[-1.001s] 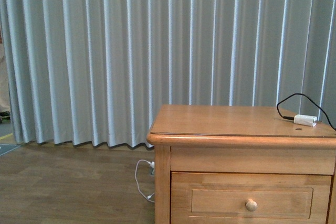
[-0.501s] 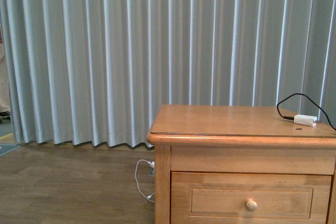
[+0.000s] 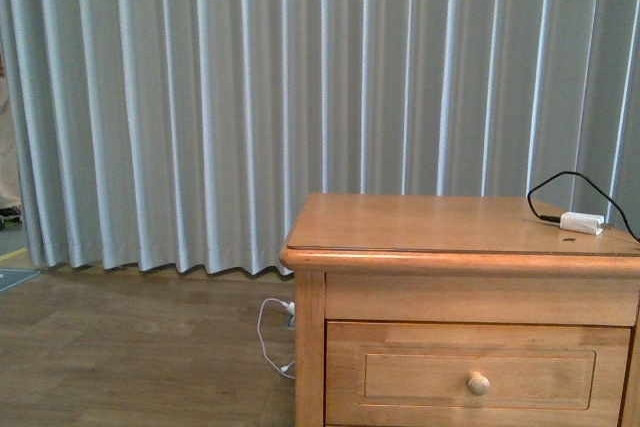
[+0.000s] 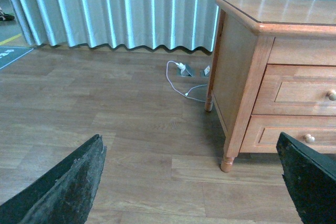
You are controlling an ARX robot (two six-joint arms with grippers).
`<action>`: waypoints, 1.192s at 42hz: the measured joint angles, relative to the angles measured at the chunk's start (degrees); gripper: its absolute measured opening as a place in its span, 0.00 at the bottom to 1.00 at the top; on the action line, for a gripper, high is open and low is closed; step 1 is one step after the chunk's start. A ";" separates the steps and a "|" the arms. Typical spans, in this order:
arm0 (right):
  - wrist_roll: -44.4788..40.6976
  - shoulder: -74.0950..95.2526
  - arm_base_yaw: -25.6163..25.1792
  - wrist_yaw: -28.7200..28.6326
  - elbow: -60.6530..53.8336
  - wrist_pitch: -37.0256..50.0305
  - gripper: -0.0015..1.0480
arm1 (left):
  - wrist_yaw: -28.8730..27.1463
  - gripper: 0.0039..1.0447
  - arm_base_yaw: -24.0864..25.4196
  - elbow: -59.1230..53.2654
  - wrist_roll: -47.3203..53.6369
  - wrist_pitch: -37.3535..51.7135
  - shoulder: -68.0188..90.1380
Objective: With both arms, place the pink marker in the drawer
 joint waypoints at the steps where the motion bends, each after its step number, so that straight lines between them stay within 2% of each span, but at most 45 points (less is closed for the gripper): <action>1: 0.00 -0.87 0.00 0.00 0.00 -0.77 0.01 | 0.00 0.94 0.00 0.00 0.00 0.00 0.00; 25: -0.02 -13.94 0.00 0.00 0.00 -13.51 0.01 | 0.00 0.94 0.00 0.00 0.00 0.00 0.00; 29: -0.02 -22.03 0.00 0.00 0.04 -23.10 0.01 | -0.04 0.94 0.00 0.00 0.00 0.00 0.00; 37: -0.02 -23.54 0.00 -0.02 0.04 -23.50 0.01 | -0.02 0.94 0.00 0.00 0.00 0.00 0.00; 39: -0.13 -23.56 0.00 -0.02 0.04 -23.50 0.08 | -0.02 0.94 0.00 0.00 0.02 0.00 0.00; 50: -0.13 -23.63 0.00 -0.02 0.04 -23.54 0.64 | -0.02 0.94 0.00 0.00 0.00 0.00 0.00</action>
